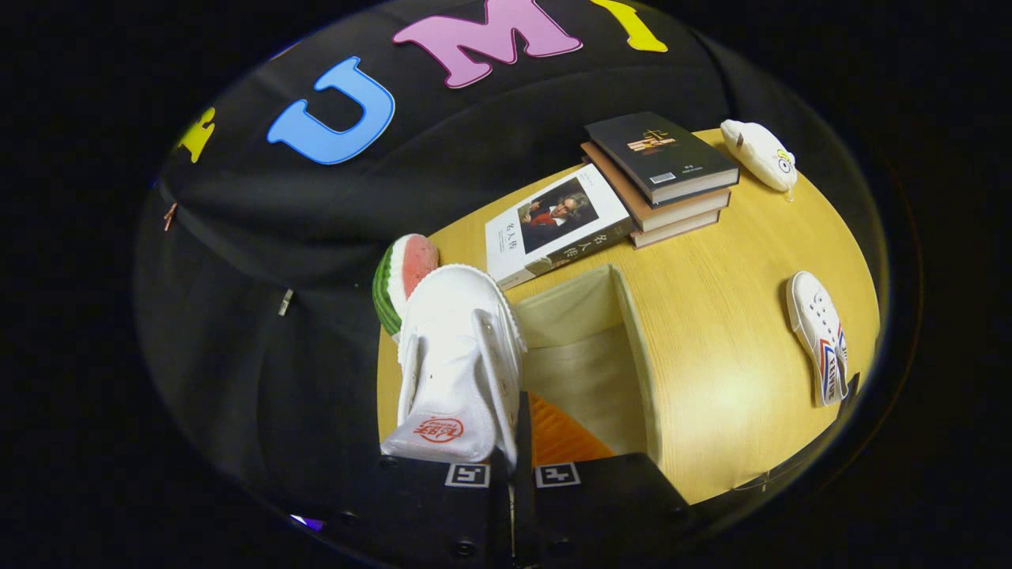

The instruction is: Open the storage box then place both shoes into the box .Put the left shoe in first, then the right shoe, with the right side of both shoes facing outward in a uniform manner.

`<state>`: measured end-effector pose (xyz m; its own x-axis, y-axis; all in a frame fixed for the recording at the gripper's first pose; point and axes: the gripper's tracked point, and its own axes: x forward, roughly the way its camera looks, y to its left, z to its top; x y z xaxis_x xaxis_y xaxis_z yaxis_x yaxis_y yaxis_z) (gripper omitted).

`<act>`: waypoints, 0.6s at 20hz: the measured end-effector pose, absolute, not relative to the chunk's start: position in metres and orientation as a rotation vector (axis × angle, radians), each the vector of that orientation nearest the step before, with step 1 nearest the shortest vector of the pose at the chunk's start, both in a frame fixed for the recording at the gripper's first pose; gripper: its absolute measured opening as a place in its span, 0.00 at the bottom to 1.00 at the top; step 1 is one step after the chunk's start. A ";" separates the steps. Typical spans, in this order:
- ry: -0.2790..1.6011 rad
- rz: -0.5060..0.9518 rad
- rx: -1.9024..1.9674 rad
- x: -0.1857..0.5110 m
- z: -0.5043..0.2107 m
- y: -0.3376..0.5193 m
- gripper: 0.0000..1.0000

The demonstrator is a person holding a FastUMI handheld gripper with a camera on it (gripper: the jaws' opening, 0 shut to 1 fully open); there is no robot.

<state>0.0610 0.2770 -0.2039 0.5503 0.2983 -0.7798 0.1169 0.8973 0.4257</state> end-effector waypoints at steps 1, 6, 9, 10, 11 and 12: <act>1.006 0.103 0.459 0.058 -0.211 0.278 0.06; 1.061 0.091 0.429 0.051 -0.239 0.287 0.07; 1.091 0.096 0.420 0.051 -0.249 0.293 0.10; 1.093 0.125 0.444 0.052 -0.249 0.303 0.13; 1.096 0.148 0.469 0.053 -0.243 0.308 0.20; 1.087 0.179 0.507 0.057 -0.237 0.318 0.46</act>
<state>0.0568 0.3184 -0.2373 0.4639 0.3814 -0.7996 0.1051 0.8725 0.4771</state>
